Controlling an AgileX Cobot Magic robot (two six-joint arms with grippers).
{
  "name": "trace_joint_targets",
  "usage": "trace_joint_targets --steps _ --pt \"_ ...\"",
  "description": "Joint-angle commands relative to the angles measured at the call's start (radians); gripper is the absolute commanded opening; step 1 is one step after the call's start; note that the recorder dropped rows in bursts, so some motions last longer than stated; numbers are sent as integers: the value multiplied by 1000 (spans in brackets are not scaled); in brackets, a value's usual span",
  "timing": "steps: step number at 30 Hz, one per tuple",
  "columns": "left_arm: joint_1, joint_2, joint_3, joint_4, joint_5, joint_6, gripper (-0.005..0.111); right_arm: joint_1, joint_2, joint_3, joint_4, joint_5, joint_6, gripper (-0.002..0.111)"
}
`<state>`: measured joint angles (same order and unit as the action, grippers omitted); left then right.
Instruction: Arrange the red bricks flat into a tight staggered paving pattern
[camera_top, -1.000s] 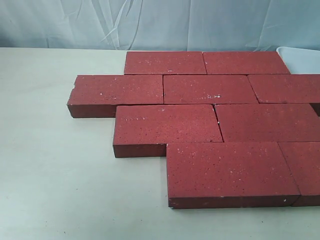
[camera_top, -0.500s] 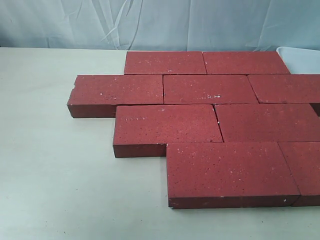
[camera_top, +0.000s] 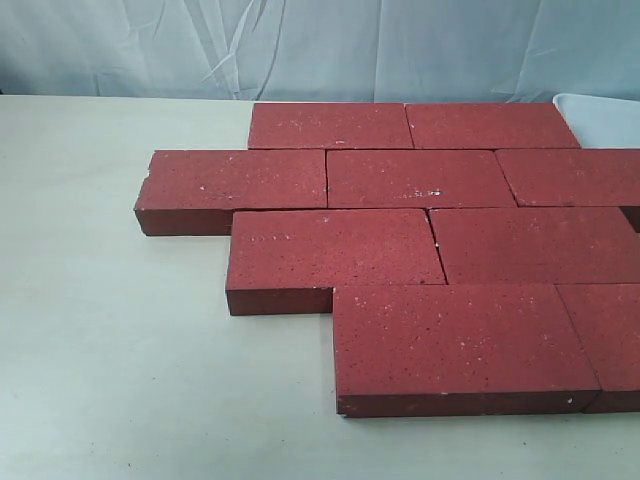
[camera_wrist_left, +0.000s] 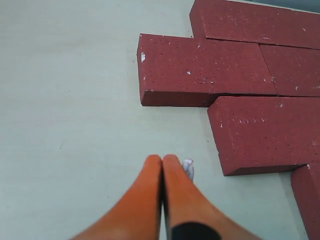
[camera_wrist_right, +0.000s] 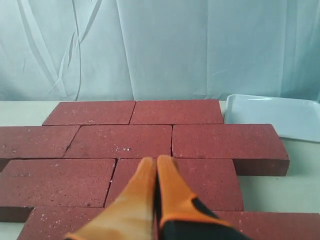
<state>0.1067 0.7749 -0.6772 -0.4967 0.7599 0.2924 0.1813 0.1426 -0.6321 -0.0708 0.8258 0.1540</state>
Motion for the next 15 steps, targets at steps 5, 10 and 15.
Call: trace_joint_targets --steps 5,10,15 --pt "1 -7 2 3 2 -1 0 -11 -143 186 -6 -104 -1 -1" --pt "1 -8 2 3 0 -1 0 -23 -143 255 -15 -239 -1 -1" --pt "1 -8 2 3 0 -1 0 -32 -143 316 -27 -284 -1 -1"
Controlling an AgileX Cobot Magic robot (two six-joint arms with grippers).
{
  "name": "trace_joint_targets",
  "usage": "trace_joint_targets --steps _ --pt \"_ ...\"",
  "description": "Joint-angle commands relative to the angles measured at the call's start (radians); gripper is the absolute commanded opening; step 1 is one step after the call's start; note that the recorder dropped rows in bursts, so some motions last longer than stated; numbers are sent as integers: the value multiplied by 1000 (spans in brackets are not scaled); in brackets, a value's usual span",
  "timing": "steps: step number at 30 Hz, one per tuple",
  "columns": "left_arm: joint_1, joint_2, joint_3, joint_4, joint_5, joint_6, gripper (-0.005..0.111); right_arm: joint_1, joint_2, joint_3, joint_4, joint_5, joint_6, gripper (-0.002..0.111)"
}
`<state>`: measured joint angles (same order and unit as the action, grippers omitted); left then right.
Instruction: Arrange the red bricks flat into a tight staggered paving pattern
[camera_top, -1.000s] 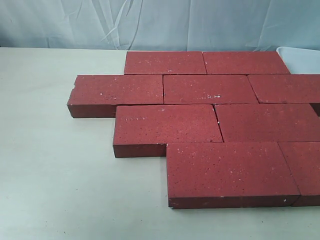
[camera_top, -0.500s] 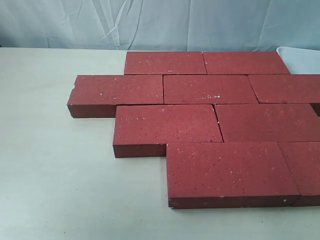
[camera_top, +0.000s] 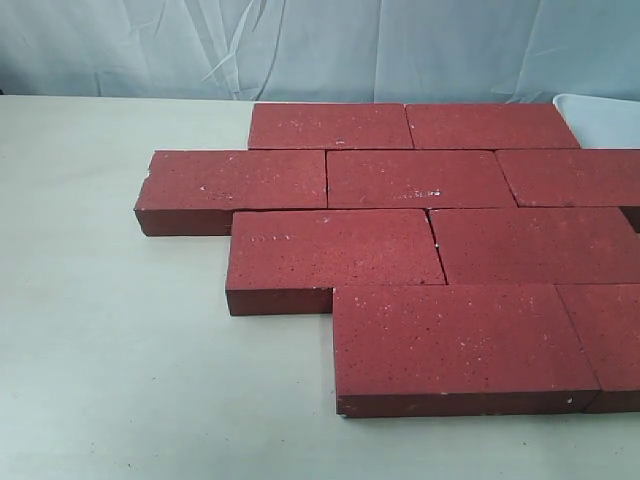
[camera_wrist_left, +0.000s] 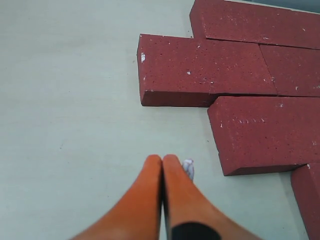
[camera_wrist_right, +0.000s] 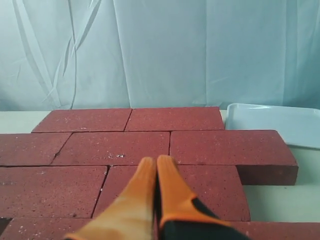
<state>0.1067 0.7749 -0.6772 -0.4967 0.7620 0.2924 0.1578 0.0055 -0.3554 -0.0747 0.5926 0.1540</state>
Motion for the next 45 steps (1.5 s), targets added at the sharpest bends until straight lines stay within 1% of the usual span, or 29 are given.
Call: trace_joint_targets --steps 1,10,12,15,27,31,45 --pt "1 -8 2 3 -4 -1 0 -9 -6 49 -30 -58 -1 -1" --pt "1 -8 2 3 -4 -1 0 -9 -6 177 -85 -96 -1 -1" --pt "1 -8 2 3 -4 -1 0 -9 -6 194 -99 -168 -1 -1" --pt "1 -8 2 3 -4 -1 0 -9 -6 217 -99 -206 1 -1" --pt "1 -8 2 3 -4 -1 0 -9 -6 349 -99 -215 1 -1" --pt "1 -8 2 3 -4 -1 0 -9 -6 355 -95 -254 1 -1" --pt "1 -8 2 3 -4 -1 0 -9 -6 355 -96 -250 1 -1"
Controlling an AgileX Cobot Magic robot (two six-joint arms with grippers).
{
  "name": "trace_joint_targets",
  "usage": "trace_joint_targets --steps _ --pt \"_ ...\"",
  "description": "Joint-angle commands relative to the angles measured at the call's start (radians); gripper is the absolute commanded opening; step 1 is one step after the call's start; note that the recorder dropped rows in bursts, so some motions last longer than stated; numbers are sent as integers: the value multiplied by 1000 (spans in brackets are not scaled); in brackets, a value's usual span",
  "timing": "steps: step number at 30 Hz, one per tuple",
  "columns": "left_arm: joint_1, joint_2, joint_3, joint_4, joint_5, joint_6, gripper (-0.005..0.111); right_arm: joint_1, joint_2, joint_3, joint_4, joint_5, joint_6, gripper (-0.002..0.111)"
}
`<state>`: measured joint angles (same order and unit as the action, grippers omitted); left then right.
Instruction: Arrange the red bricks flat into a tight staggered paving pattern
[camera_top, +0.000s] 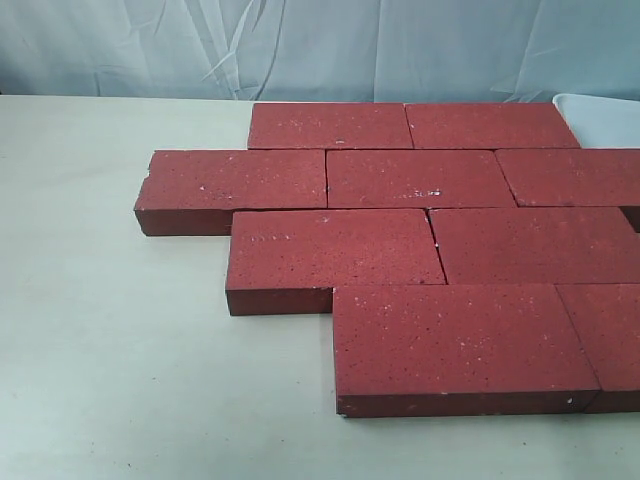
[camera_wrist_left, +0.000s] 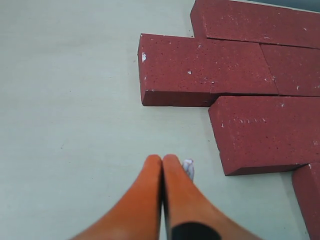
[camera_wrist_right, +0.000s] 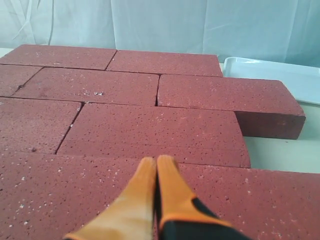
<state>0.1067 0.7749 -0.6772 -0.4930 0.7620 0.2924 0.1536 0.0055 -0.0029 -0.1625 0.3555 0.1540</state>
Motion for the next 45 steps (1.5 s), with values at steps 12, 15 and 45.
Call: trace_joint_targets --steps 12,15,45 --pt "1 -8 2 0 -4 -1 0 -2 -6 3 -10 -15 -112 -1" --pt "1 -8 2 0 -4 -1 0 -2 -6 3 -10 -15 -112 -1" --pt "1 -8 2 0 -4 1 0 -99 -6 3 149 -22 -110 -1"
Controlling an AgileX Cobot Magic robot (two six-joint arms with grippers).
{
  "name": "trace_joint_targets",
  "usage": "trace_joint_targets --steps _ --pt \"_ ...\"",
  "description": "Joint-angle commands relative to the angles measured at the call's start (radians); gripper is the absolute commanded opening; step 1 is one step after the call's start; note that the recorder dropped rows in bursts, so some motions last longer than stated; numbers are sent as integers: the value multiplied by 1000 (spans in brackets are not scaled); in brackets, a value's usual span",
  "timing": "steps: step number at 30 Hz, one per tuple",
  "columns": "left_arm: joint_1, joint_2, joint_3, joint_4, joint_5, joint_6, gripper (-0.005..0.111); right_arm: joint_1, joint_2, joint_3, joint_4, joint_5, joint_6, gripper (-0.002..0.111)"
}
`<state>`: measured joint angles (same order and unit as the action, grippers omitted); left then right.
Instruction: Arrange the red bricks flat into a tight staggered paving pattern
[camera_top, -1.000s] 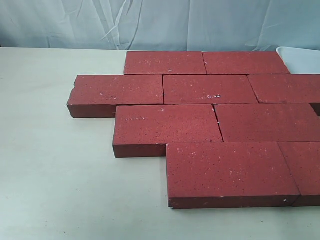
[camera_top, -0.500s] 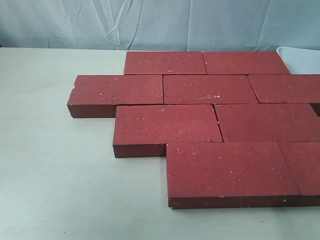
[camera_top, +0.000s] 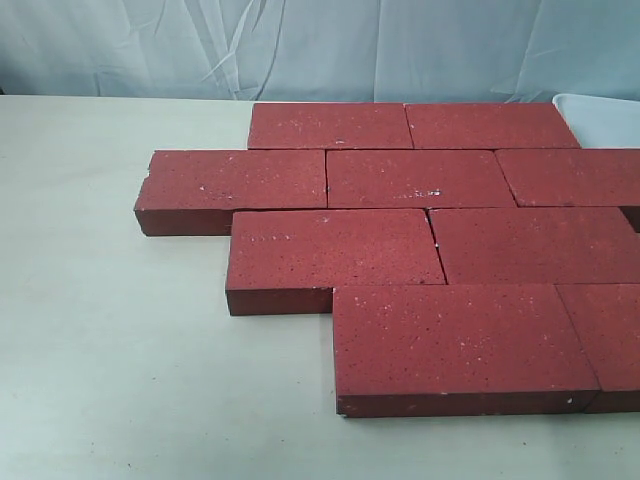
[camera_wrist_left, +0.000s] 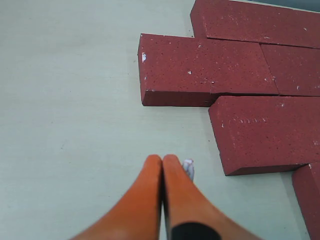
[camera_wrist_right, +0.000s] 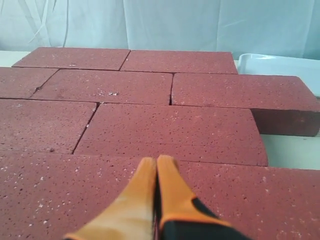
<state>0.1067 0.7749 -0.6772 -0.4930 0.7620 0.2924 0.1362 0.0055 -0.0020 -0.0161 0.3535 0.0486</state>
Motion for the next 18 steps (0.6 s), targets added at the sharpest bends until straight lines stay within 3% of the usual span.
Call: trace_joint_targets --steps 1,4,18 --pt "1 -8 2 0 -4 1 0 -103 -6 2 3 -20 -4 -1" --pt "1 -8 2 0 -4 1 0 -156 -6 2 3 -20 -4 -1" --pt "1 -8 2 0 -4 1 0 -159 -6 2 3 -20 -4 -1"
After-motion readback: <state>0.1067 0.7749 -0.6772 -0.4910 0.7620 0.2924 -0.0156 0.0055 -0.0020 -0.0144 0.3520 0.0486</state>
